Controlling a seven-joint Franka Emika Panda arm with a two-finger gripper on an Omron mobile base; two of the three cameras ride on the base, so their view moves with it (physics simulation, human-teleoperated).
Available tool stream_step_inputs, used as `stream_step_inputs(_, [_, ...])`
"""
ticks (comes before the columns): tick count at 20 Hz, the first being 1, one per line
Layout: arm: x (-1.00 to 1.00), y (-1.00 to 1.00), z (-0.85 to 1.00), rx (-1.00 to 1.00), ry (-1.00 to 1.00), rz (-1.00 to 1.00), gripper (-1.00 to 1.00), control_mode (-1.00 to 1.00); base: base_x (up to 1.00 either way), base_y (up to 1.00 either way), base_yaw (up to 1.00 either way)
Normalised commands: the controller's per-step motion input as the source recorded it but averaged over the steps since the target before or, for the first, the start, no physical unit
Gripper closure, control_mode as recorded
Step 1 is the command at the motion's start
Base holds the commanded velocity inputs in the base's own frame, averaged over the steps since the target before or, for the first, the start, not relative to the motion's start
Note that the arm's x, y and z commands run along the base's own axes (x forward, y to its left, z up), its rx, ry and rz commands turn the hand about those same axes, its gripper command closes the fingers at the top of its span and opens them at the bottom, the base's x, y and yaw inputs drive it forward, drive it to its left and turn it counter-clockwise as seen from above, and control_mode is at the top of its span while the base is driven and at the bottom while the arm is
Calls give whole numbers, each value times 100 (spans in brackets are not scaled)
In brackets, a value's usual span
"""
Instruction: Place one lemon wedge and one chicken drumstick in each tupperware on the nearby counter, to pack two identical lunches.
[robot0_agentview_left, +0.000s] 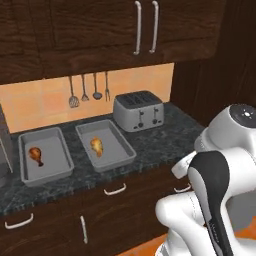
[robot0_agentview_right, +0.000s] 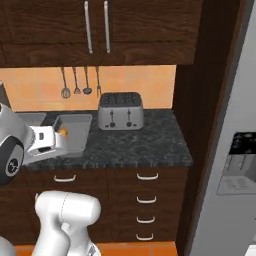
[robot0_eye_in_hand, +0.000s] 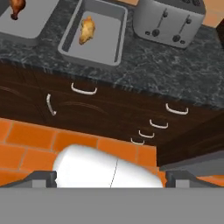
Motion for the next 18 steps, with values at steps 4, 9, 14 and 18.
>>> stream_step_inputs(4, [0,0,0,0,0,0,-100,100,-62,-100,0])
stream_step_inputs(9, [0,0,0,0,0,0,-100,100,-29,-100,0])
stream_step_inputs(14, [0,0,0,0,0,0,-100,100,9,-100,0])
stream_step_inputs(18, [0,0,0,0,0,0,-100,100,45,-100,4])
